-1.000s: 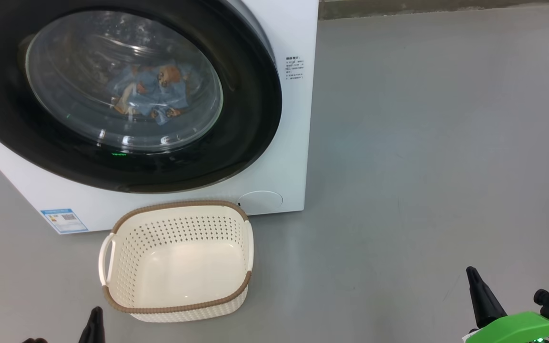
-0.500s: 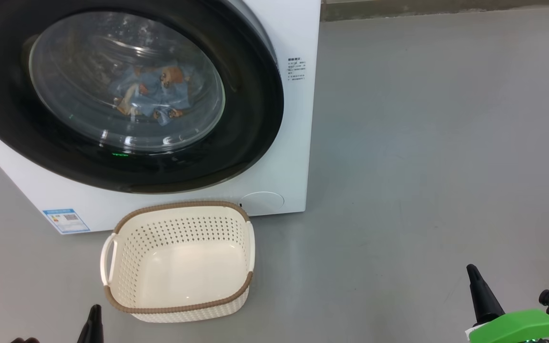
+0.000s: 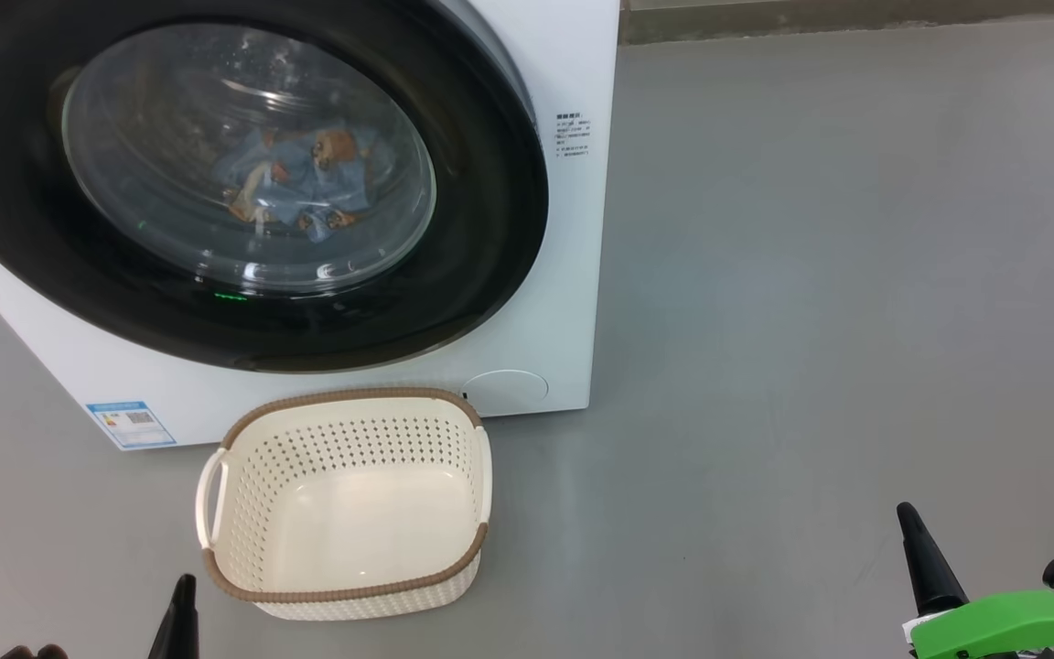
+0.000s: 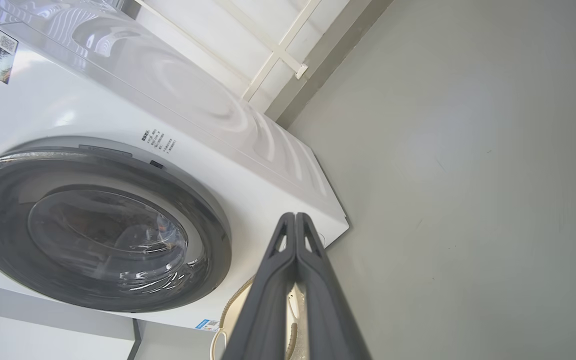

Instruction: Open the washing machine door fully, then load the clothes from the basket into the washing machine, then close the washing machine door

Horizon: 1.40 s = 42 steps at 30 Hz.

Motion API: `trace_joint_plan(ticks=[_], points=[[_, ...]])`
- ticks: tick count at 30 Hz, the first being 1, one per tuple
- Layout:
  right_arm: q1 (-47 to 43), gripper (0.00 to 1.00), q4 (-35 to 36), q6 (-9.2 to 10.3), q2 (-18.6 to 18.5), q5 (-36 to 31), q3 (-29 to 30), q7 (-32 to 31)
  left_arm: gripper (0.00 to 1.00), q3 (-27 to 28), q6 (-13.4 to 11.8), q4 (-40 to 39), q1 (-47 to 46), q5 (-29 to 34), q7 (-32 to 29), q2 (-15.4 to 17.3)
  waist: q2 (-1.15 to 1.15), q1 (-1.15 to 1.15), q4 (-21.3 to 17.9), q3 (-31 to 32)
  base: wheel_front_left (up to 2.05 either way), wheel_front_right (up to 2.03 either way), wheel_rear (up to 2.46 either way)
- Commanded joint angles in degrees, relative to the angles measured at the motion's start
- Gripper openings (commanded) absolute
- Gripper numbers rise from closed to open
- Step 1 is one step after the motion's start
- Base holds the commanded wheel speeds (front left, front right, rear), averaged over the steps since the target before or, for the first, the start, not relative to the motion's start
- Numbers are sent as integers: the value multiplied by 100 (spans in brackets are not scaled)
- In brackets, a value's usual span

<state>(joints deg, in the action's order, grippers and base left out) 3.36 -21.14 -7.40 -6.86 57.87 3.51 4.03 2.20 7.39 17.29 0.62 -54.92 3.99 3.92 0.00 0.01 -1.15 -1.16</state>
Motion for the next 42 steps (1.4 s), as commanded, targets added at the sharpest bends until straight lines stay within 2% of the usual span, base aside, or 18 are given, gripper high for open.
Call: trace_joint_plan(ticks=[1,42], points=[[188,0,183,-5,-27,170,-20,-39,0,137,5,-168,-281,-138,-41,57,0,-1,2,2,0,0,0],[251,0,536,-8,256,2340,196,-716,0,336,8,-273,-547,-2527,-714,-50,0,-1,77,67,0,0,0]])
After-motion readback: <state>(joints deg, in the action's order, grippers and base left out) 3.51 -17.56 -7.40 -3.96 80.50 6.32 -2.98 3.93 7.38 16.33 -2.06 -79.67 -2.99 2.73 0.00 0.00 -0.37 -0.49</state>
